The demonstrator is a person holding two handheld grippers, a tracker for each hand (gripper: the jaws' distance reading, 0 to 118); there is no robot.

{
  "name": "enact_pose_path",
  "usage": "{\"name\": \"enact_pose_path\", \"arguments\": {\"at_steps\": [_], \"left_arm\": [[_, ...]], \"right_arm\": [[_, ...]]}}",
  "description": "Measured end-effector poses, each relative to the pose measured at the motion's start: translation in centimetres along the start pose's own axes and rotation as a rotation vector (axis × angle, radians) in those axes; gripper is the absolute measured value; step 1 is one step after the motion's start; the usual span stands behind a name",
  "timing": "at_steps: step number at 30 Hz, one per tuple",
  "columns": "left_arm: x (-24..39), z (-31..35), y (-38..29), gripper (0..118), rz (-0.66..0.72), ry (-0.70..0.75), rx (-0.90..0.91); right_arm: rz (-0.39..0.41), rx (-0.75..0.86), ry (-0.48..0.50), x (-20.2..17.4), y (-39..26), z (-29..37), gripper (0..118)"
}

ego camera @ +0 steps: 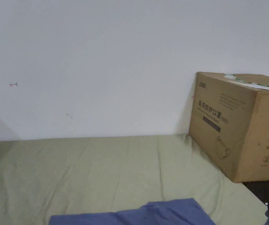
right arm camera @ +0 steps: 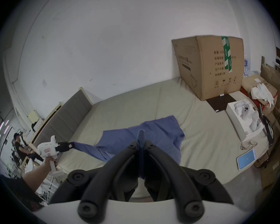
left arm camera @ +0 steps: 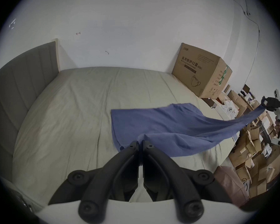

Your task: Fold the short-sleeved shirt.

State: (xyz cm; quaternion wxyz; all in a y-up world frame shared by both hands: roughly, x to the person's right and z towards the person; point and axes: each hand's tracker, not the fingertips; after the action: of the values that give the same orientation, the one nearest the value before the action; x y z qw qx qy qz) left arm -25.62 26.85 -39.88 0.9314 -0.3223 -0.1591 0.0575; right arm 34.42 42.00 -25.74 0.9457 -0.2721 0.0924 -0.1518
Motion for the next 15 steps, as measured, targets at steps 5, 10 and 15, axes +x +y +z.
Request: {"name": "enact_pose_path", "arguments": {"at_steps": [5, 10, 15], "left_arm": [[0.2, 1.7, -1.4, 3, 0.037, 0.017, 0.003], [-0.2, -2.6, -3.8, 4, 0.043, 0.061, -0.16], [-1.2, -7.0, -6.9, 24, 0.062, 0.121, -0.232]], "right_arm": [[0.042, -0.047, 0.061, -2.9, -0.6, 0.8, 4], [-0.014, -0.225, 0.014, 0.4, -3.4, -10.3, 4], [-0.104, -0.448, -0.181, 5.9, -8.9, -22.7, 34]]}}
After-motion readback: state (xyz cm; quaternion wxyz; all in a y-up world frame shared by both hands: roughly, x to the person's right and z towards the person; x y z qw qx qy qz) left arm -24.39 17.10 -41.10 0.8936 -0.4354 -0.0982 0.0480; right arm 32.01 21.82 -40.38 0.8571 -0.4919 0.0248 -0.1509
